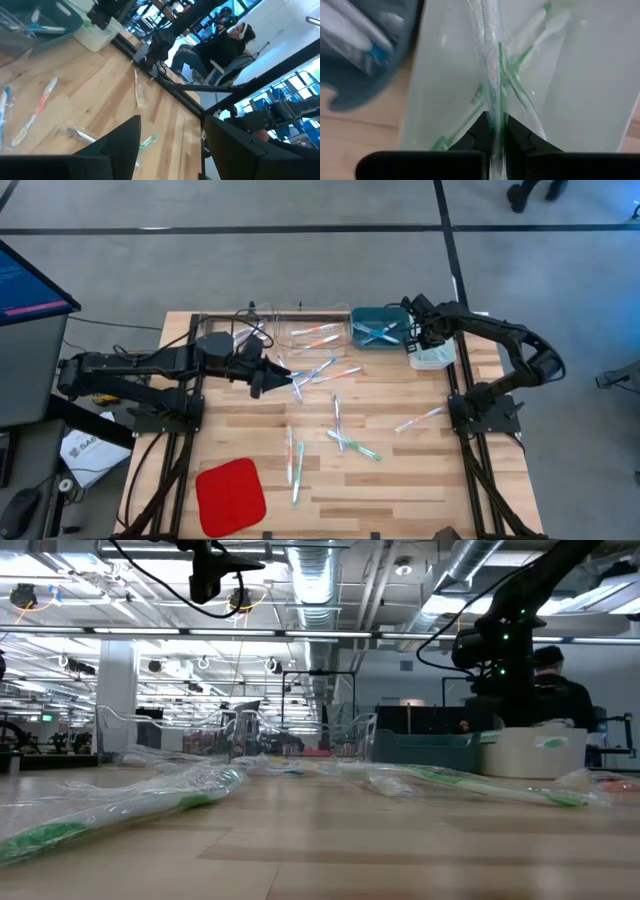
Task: Pick & Place Toothbrushes
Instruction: Put the green toothbrush into the white bin
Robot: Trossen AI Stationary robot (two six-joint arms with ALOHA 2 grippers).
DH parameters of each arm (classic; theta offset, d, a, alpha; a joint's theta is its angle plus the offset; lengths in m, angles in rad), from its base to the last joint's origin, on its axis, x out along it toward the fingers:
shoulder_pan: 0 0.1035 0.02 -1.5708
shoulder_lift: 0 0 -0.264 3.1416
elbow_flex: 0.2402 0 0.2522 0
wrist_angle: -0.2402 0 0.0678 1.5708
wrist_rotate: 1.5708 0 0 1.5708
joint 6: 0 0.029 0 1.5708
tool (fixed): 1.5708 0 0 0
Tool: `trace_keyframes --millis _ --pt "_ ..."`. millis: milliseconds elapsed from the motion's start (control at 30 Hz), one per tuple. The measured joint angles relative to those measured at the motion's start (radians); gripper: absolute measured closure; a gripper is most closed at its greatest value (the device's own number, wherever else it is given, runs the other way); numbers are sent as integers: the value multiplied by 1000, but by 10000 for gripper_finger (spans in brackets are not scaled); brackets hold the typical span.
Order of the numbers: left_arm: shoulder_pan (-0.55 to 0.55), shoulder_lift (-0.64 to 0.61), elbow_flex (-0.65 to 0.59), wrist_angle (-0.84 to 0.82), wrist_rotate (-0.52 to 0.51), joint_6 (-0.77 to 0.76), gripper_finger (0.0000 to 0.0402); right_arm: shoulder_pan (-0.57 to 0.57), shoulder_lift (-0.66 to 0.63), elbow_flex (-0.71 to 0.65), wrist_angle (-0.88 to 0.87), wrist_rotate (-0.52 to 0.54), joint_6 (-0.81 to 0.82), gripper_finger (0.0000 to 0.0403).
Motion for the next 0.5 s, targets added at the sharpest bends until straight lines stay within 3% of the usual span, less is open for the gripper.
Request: trace_keyframes --millis 500 --pt "0 0 0 -2 26 -1 188 -9 35 0 17 4 -30 387"
